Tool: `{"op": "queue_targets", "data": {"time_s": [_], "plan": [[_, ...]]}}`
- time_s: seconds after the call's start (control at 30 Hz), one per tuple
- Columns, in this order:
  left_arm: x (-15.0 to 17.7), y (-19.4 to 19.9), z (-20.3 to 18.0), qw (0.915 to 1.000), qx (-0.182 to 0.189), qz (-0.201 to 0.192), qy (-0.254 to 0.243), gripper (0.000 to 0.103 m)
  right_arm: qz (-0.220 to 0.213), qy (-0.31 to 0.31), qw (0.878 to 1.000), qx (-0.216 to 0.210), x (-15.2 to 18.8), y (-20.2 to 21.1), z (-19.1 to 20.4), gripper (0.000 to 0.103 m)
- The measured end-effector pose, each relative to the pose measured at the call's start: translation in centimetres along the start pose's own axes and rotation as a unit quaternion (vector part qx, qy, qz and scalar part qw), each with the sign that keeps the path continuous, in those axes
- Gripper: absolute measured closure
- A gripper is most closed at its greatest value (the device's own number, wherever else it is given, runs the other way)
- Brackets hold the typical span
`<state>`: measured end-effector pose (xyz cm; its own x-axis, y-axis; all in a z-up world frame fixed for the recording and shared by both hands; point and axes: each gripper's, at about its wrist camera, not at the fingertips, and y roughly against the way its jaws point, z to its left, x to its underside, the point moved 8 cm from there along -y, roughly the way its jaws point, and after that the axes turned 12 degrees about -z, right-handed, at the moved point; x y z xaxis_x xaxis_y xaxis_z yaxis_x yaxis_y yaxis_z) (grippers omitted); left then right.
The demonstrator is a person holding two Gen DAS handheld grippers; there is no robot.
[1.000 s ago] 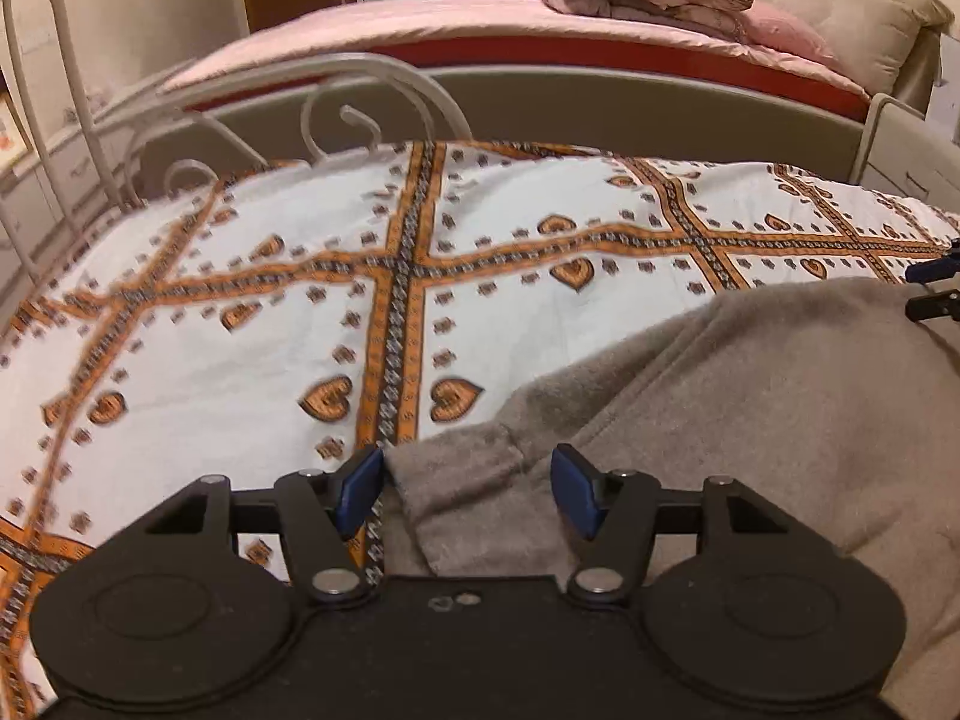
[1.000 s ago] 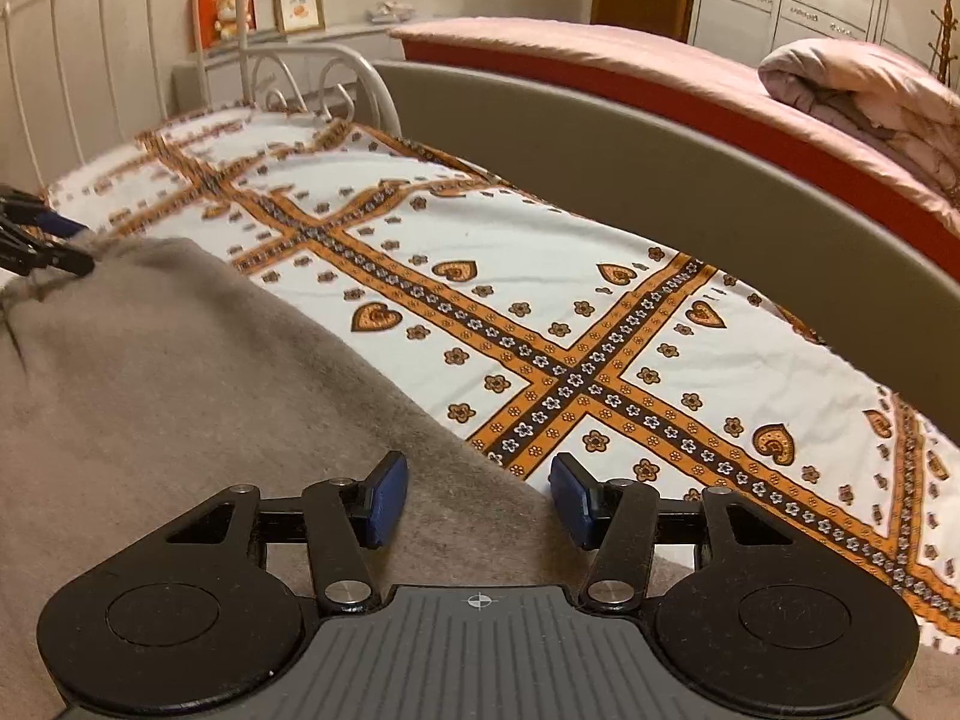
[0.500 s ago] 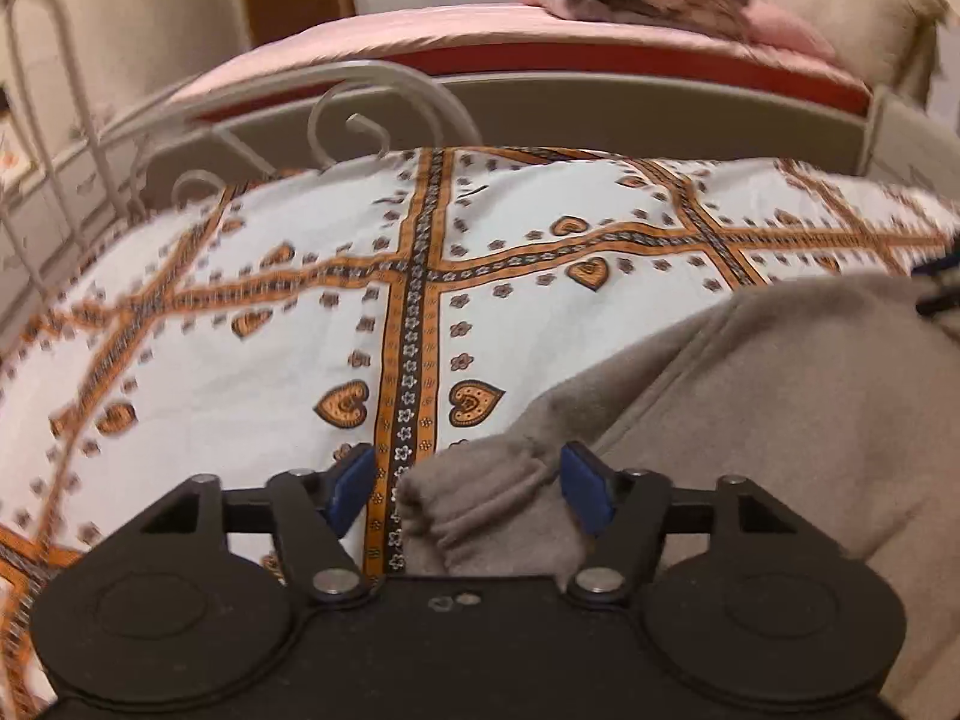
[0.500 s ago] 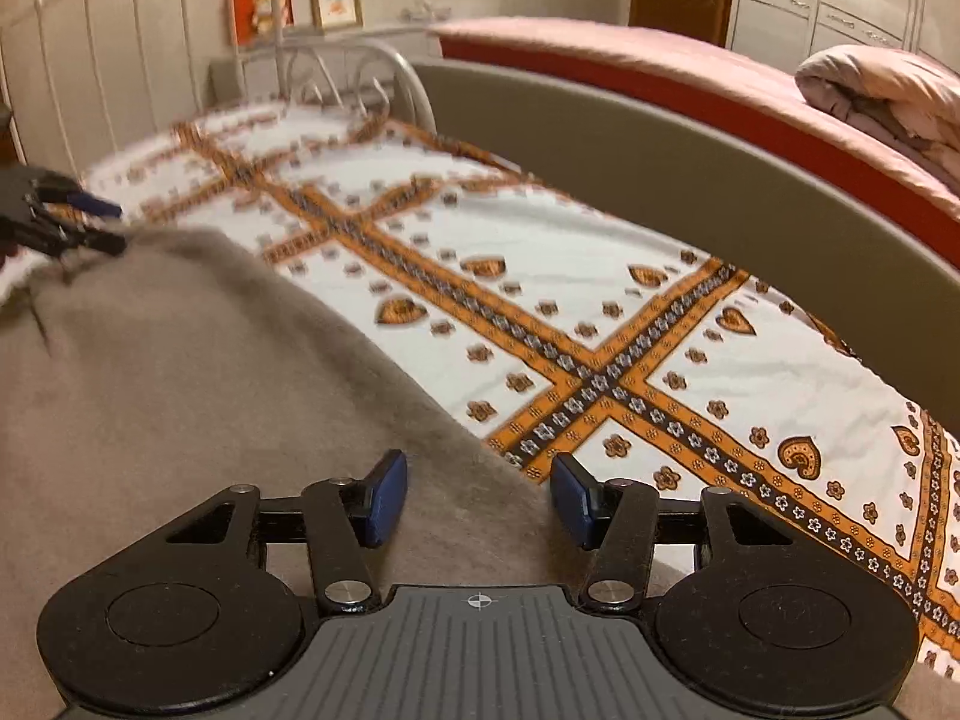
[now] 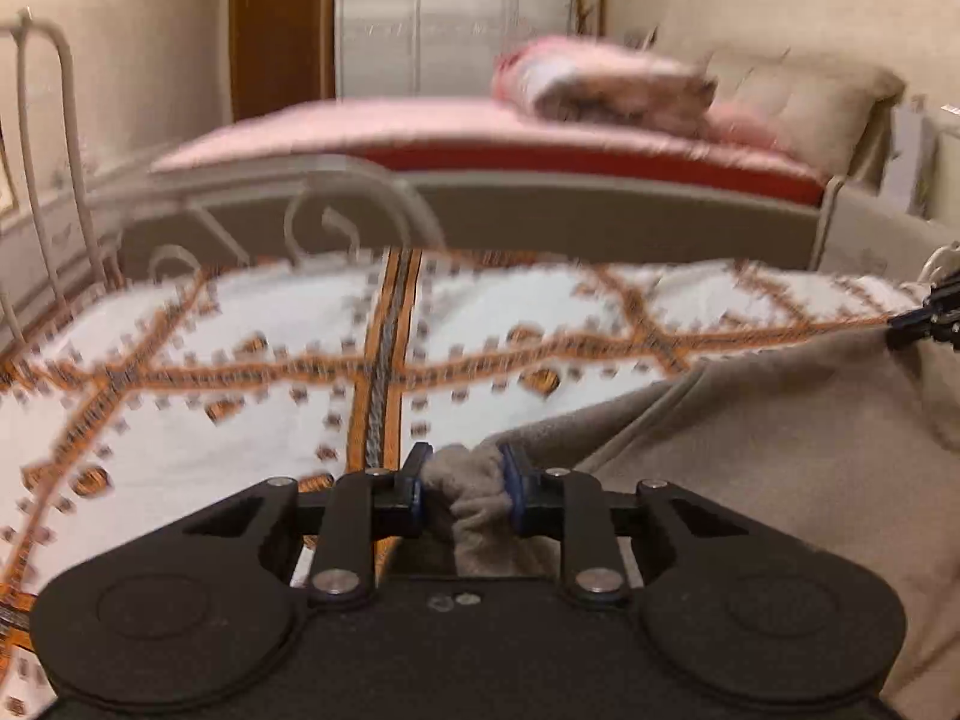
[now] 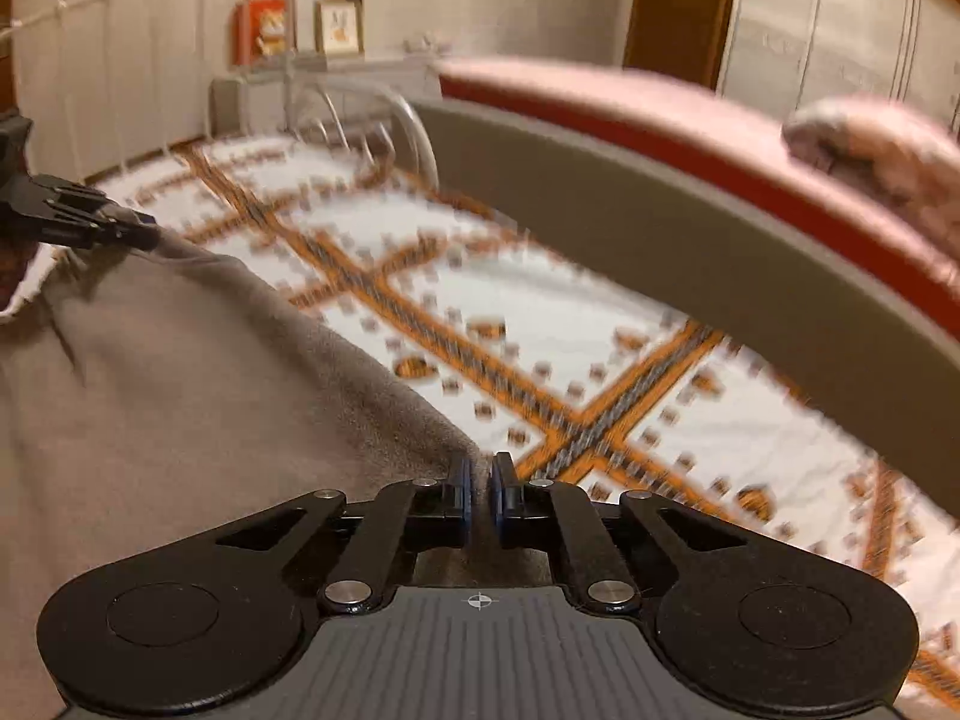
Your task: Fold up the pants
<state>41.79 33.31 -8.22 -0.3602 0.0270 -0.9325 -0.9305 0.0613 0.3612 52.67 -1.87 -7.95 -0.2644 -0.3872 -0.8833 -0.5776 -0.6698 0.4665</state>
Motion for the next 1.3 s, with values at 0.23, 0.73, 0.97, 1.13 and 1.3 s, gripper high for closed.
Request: {"op": "queue_targets", "data": {"time_s": [0.23,0.73,0.97,1.13,1.3], "plan": [[-2.7,8.7,-2.3,0.9942,0.028,-0.103,-0.004,0.088,-0.059,0.081,0.995,0.003,-2.1,10.5,5.8,0.1],[8.1,20.6,-8.8,0.9981,-0.034,-0.004,0.052,0.082,-0.014,0.0,0.999,0.033,11.0,23.2,16.9,0.102],[6.0,23.3,-7.5,0.9762,-0.103,0.002,0.191,0.052,-0.078,-0.119,0.986,0.086,8.2,26.5,13.3,0.059],[7.7,23.3,-8.1,0.9352,-0.106,0.022,0.337,0.067,-0.102,-0.205,0.968,0.1,7.0,26.5,10.3,0.05],[9.4,21.0,-7.8,0.8762,-0.073,0.021,0.476,0.067,-0.101,-0.367,0.921,0.085,7.8,24.5,7.5,0.05]]}}
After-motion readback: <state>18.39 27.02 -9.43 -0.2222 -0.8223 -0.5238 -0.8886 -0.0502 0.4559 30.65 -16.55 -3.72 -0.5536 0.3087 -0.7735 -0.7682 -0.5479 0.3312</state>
